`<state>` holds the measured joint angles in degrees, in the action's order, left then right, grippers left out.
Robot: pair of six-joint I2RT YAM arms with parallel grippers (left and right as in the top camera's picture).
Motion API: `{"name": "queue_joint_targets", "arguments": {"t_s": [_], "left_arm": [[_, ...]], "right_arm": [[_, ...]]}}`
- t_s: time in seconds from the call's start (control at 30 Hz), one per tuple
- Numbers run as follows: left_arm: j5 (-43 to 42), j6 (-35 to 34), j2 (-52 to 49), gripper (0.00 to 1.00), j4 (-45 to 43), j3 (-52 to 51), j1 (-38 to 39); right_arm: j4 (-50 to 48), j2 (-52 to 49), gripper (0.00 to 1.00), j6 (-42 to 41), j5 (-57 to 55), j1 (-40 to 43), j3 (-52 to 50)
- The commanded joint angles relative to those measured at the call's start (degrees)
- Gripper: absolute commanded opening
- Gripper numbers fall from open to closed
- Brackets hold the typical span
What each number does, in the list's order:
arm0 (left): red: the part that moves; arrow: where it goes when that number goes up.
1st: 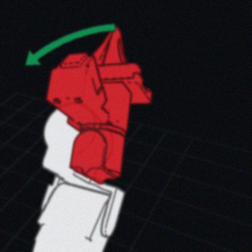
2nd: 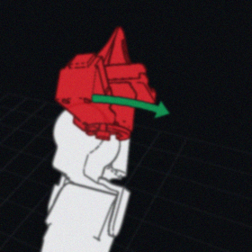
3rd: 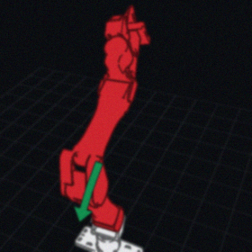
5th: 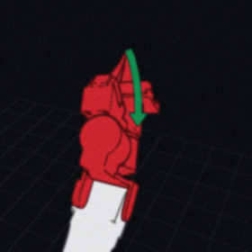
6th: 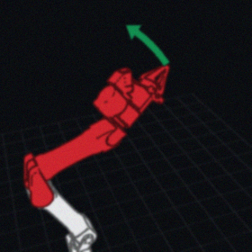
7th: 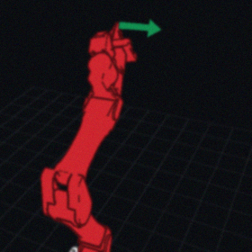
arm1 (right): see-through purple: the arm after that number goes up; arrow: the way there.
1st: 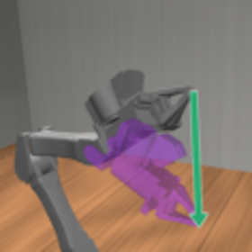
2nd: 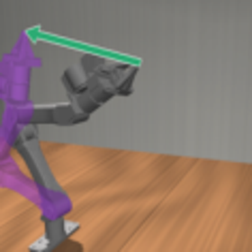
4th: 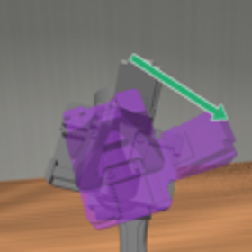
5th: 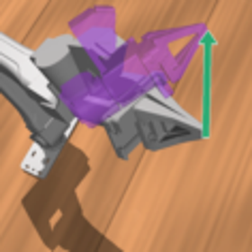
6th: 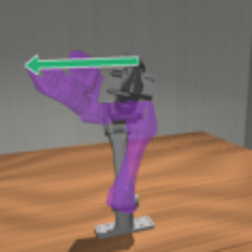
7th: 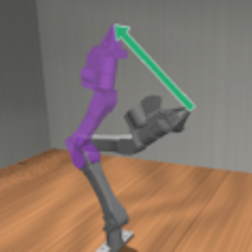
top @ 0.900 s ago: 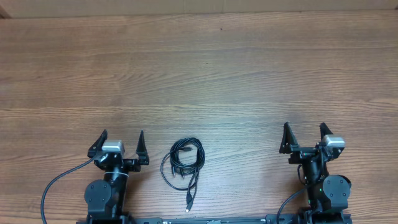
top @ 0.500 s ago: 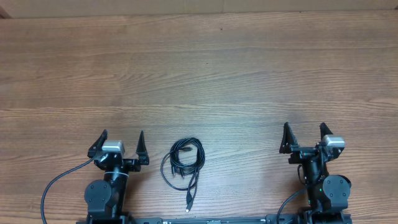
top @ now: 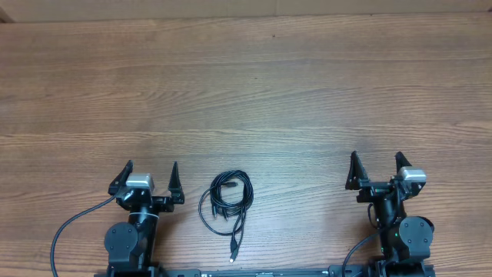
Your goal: Untangle cables
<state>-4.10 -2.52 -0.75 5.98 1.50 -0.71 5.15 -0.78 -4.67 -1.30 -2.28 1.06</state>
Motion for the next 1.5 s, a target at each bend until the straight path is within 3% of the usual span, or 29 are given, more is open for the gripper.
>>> {"name": "queue_joint_targets", "arguments": {"t_s": [0.0, 1.47], "left_arm": [[-0.2, 1.3, 0.5, 1.0, 0.0, -0.3, 0.4], [-0.2, 1.3, 0.5, 0.99, 0.0, -0.3, 0.4]], "right_arm": [[-0.4, 0.6, 1.0, 0.2, 0.3, -0.3, -0.6], [-0.6, 0.6, 1.0, 0.2, -1.4, -0.3, -0.6]]}}
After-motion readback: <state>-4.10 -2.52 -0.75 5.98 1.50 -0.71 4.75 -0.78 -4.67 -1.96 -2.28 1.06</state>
